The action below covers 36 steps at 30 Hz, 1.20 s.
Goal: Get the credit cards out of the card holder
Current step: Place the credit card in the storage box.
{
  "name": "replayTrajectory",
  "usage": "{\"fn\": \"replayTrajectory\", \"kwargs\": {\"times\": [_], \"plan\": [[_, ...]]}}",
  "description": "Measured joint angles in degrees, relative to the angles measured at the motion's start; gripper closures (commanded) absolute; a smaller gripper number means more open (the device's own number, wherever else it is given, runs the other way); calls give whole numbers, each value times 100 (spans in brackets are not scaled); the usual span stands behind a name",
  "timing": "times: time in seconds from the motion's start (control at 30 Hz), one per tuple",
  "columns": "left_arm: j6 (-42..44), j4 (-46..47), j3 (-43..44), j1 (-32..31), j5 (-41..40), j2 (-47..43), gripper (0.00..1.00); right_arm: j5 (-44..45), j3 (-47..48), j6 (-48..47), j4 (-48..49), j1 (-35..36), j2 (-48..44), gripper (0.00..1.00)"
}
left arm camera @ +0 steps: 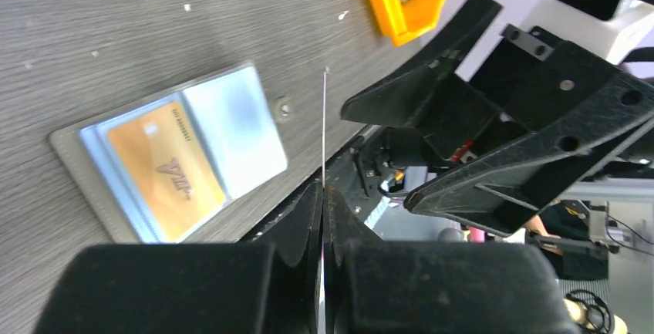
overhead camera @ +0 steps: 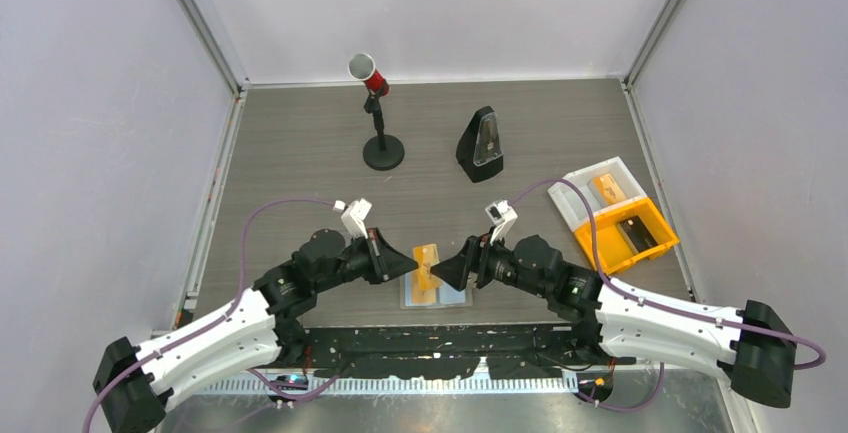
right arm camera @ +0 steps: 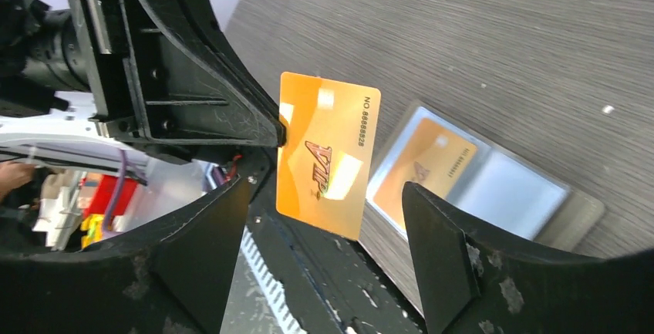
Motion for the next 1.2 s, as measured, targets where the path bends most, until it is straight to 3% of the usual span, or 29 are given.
{"fn": "replayTrajectory", "kwargs": {"times": [0.33, 0.37, 0.47, 0.6, 0.73, 0.87, 1.2], "plan": [[-116, 1047, -197, 0, 306, -291, 100, -343, -76, 216, 684, 0, 50, 26], [-142, 1086, -221, 0, 310, -291, 100, -363, -76, 229, 717, 0, 81, 33], [-175, 1200, -284, 0, 317, -282, 100, -446, -83, 291, 815, 0, 195, 70], [-127, 1154, -286, 37, 256, -258, 82, -481, -227, 323, 909, -52, 118, 91], [44, 750, -245, 35, 221, -293, 63, -708, -243, 136, 811, -85, -210, 95], [380, 212, 72, 35, 267, -426, 53, -946, -212, -297, 378, -273, -566, 95], [1283, -319, 925, 35, 1196, -127, 48, -2579, 380, -1287, -424, -348, -264, 95]]}}
